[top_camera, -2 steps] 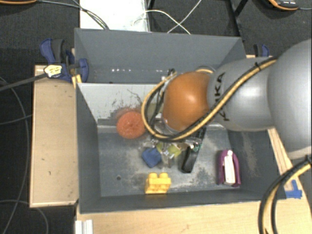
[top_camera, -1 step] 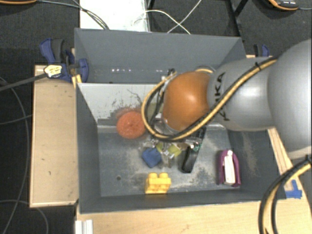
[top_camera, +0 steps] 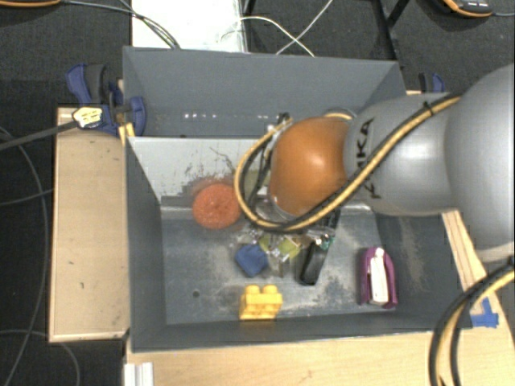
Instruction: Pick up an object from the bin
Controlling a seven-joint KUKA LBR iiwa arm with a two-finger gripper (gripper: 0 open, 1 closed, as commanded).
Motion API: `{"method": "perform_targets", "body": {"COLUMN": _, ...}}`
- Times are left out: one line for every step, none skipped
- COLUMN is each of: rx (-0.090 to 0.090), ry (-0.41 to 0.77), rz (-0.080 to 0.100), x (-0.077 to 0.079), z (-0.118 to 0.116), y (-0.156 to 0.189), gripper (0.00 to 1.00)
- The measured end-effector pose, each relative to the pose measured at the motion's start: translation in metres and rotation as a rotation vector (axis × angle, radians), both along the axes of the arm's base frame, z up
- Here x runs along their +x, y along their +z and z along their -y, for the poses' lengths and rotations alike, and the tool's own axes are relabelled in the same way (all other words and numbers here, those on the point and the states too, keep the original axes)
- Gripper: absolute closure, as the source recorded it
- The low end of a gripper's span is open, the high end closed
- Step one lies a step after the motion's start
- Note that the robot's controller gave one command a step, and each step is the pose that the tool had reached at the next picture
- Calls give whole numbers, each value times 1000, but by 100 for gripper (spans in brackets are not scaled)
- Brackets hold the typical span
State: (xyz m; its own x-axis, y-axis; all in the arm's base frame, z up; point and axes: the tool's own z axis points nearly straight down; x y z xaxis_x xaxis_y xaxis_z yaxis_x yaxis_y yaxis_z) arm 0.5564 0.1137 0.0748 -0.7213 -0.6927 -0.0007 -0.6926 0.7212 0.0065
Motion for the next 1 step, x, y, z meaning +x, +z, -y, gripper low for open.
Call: {"method": "perform_targets", "body": {"rx": 0, "ry": -4, "rz": -6, "x": -2, "z": 0, "y": 20, "gripper": 100}}
